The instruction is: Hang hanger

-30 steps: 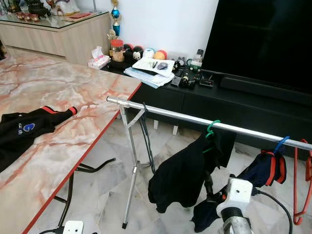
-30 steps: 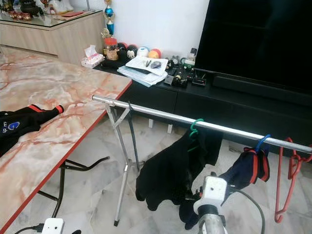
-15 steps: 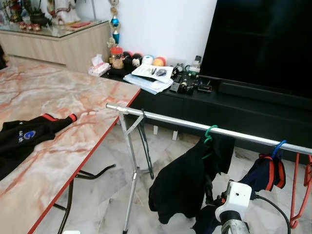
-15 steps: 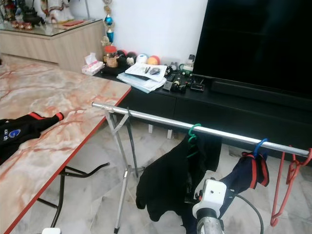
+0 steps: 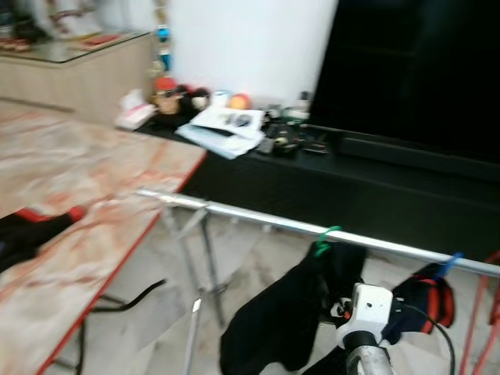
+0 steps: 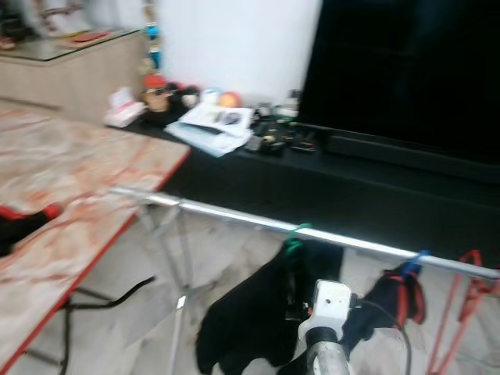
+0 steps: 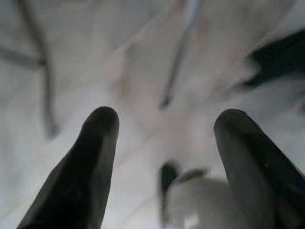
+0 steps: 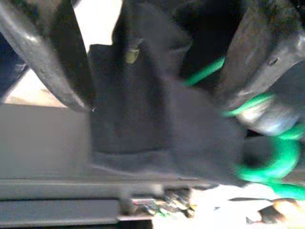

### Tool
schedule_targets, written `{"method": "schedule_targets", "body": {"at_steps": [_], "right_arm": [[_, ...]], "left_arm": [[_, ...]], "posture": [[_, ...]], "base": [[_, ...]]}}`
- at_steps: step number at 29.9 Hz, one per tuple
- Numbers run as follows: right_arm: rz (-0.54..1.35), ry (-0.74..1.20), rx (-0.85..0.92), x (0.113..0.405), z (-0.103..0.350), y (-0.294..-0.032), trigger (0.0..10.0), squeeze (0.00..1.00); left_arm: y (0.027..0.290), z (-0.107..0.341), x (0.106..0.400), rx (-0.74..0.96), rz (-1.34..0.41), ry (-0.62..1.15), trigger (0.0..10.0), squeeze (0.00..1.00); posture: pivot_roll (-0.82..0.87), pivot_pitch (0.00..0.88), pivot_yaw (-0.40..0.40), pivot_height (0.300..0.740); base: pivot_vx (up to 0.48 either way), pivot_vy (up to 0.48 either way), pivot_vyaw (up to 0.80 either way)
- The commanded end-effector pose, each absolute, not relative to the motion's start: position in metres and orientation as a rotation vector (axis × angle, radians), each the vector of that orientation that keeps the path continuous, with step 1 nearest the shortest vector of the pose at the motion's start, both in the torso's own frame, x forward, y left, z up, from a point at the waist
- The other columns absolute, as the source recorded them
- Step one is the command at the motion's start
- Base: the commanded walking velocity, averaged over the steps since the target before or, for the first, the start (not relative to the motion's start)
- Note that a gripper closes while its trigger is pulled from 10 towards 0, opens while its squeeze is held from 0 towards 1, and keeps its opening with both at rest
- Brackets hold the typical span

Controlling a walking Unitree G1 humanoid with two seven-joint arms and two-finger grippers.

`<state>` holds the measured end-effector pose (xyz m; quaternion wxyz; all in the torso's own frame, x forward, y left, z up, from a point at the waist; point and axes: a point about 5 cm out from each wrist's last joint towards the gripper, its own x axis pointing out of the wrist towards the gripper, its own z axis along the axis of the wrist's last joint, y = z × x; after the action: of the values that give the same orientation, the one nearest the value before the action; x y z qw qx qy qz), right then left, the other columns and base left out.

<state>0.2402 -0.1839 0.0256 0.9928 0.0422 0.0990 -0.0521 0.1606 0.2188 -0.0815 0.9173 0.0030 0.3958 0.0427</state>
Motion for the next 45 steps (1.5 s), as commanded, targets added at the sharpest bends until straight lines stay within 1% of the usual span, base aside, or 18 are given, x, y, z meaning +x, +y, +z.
{"method": "schedule_targets", "body": {"at_steps": [1, 7, 13, 16, 19, 20, 21, 23, 24, 25, 28, 29, 31, 34, 39, 43, 44, 45], "right_arm": [[-0.057, 0.166, 0.109, 0.246, 0.034, -0.167, 10.0, 0.00], [-0.073, 0.151, 0.098, 0.236, 0.040, -0.170, 10.0, 0.00], [-0.085, 0.093, 0.013, 0.220, 0.060, -0.175, 10.0, 0.00], [-0.083, 0.088, 0.007, 0.216, 0.068, -0.176, 10.0, 0.00], [-0.015, 0.111, 0.053, 0.214, 0.075, -0.175, 10.0, 0.00], [0.051, 0.152, 0.074, 0.215, 0.077, -0.174, 10.0, 0.00], [0.051, 0.152, 0.074, 0.215, 0.077, -0.174, 10.0, 0.00], [0.235, 0.230, 0.073, 0.218, 0.077, -0.168, 10.0, 0.00], [0.235, 0.230, 0.073, 0.218, 0.077, -0.168, 10.0, 0.00], [0.304, 0.279, 0.042, 0.220, 0.074, -0.167, 10.0, 0.00], [0.375, 0.397, -0.004, 0.224, 0.064, -0.168, 10.0, 0.00], [0.387, 0.445, -0.051, 0.227, 0.058, -0.170, 10.0, 0.00], [0.391, 0.442, -0.087, 0.232, 0.058, -0.171, 10.0, 0.00], [0.394, 0.468, -0.053, 0.244, 0.057, -0.167, 10.0, 0.00], [0.442, 0.475, -0.063, 0.254, 0.059, -0.157, 10.0, 0.00], [0.436, 0.491, -0.065, 0.258, 0.056, -0.156, 10.0, 0.00], [0.421, 0.536, -0.082, 0.261, 0.045, -0.157, 10.0, 0.00], [0.421, 0.536, -0.082, 0.261, 0.045, -0.157, 10.0, 0.00]], "left_arm": [[0.234, -0.087, 0.141, 0.022, 0.133, 0.876, 10.0, 0.00], [0.233, -0.089, 0.138, 0.021, 0.126, 0.891, 10.0, 0.00], [0.231, -0.091, 0.134, 0.026, 0.124, 0.909, 10.0, 0.00], [0.232, -0.091, 0.134, 0.028, 0.122, 0.912, 10.0, 0.00], [0.233, -0.091, 0.133, 0.028, 0.123, 0.917, 10.0, 0.00], [0.234, -0.091, 0.132, 0.028, 0.124, 0.921, 10.0, 0.00], [0.234, -0.091, 0.132, 0.028, 0.124, 0.921, 10.0, 0.00], [0.235, -0.092, 0.130, 0.028, 0.120, 0.933, 10.0, 0.00], [0.235, -0.092, 0.130, 0.028, 0.120, 0.933, 10.0, 0.00], [0.235, -0.092, 0.129, 0.027, 0.119, 0.939, 10.0, 0.00], [0.235, -0.092, 0.129, 0.022, 0.119, 0.944, 10.0, 0.00], [0.235, -0.093, 0.129, 0.021, 0.119, 0.947, 10.0, 0.00], [0.235, -0.093, 0.128, 0.021, 0.117, 0.951, 10.0, 0.00], [0.234, -0.093, 0.130, 0.016, 0.114, 0.944, 10.0, 0.00], [0.233, -0.093, 0.130, 0.018, 0.106, 0.947, 10.0, 0.00], [0.233, -0.093, 0.130, 0.018, 0.103, 0.949, 10.0, 0.00], [0.233, -0.093, 0.130, 0.019, 0.100, 0.951, 10.0, 0.00], [0.233, -0.093, 0.130, 0.019, 0.100, 0.951, 10.0, 0.00]], "posture": [[0.16, 0.000, -0.041, 0.740], [0.16, 0.000, -0.048, 0.740], [0.15, 0.000, -0.052, 0.740], [0.15, 0.000, -0.053, 0.740], [0.15, 0.000, -0.053, 0.740], [0.14, 0.000, -0.052, 0.740], [0.14, 0.000, -0.052, 0.740], [0.14, 0.003, -0.053, 0.740], [0.14, 0.003, -0.053, 0.740], [0.14, 0.005, -0.055, 0.740], [0.15, 0.007, -0.058, 0.740], [0.15, 0.007, -0.061, 0.740], [0.16, 0.009, -0.063, 0.740], [0.16, 0.009, -0.062, 0.740], [0.16, 0.012, -0.062, 0.740], [0.16, 0.015, -0.057, 0.740], [0.16, 0.015, -0.058, 0.740], [0.16, 0.015, -0.058, 0.740]], "base": [[0.000, 0.000, 0.00], [0.000, 0.000, 0.00], [0.000, 0.000, 0.00], [0.000, 0.000, 0.00], [0.000, 0.000, 0.00], [0.000, 0.000, 0.00], [0.000, 0.000, 0.00], [0.000, 0.000, 0.00], [0.000, 0.000, 0.00], [0.000, 0.000, 0.00], [0.000, 0.000, 0.00], [0.000, 0.000, 0.00], [0.000, 0.000, 0.00], [0.000, 0.000, 0.00], [0.000, 0.000, 0.00], [0.000, 0.000, 0.00], [0.000, 0.000, 0.00], [0.000, 0.000, 0.00]]}}
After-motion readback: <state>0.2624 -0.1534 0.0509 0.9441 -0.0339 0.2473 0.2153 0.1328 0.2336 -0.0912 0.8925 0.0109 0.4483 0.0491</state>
